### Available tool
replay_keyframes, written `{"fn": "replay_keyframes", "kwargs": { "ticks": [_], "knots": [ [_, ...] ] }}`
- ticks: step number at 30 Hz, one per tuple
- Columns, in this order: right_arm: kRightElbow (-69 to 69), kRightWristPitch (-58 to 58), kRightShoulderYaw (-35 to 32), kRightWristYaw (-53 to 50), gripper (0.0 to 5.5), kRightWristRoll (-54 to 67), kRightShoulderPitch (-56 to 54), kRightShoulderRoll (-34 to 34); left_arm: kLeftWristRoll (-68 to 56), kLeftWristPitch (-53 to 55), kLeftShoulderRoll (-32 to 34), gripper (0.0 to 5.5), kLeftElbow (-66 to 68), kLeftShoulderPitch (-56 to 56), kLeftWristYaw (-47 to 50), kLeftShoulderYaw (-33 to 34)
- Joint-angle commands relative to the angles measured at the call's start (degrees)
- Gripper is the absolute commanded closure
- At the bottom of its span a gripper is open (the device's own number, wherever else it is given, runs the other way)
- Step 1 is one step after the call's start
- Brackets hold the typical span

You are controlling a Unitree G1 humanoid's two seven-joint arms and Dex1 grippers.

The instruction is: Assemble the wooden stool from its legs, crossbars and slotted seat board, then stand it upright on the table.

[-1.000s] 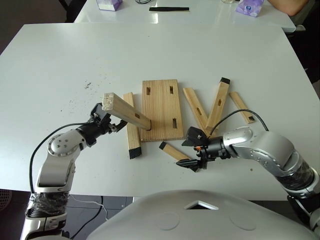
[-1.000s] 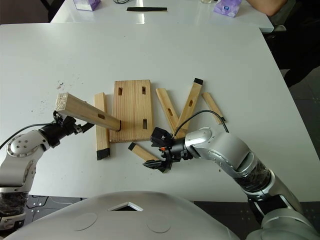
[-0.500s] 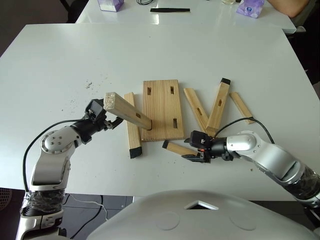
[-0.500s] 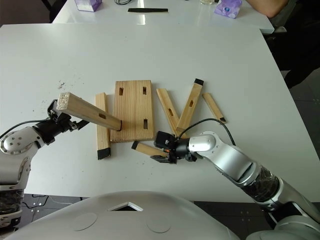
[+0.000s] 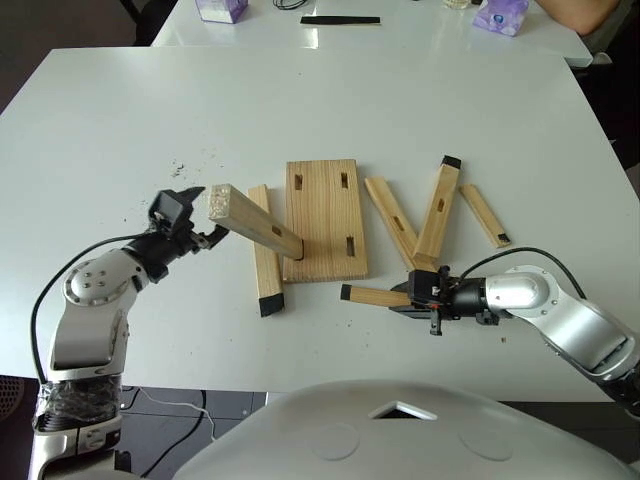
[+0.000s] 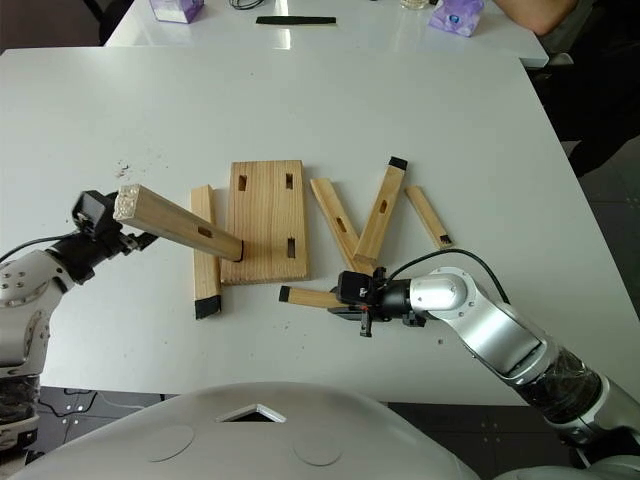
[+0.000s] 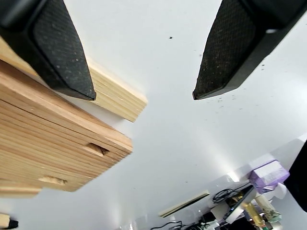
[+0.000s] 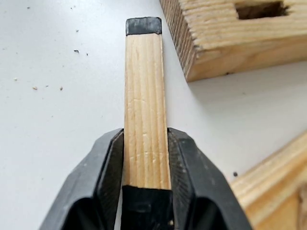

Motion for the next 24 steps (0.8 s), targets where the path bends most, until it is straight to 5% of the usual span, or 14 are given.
{"fn": "replay_keyframes", "kwargs": {
  "ticks": [1,9,16,24],
  "knots": [
    [-1.03,4.92,-10.37,3.72,4.2,10.66,-0.35,0.84,-2.89,1.1,0.03,1.73,2.85,-5.38,2.84,5.12],
    [-2.55,18.49,-34.83,6.21,4.2,47.72,-13.05,1.9,-20.81,11.31,5.37,1.73,-0.29,-23.59,6.41,16.87],
    [1.17,19.34,-39.26,2.61,4.2,54.66,-22.08,3.79,-42.77,27.65,6.14,1.73,-18.81,-30.75,6.11,5.46],
    [3.03,18.83,-42.34,-3.37,4.2,61.45,-26.79,8.78,-59.45,32.16,0.13,1.73,-20.32,-32.94,13.79,0.48]
  ]
}}
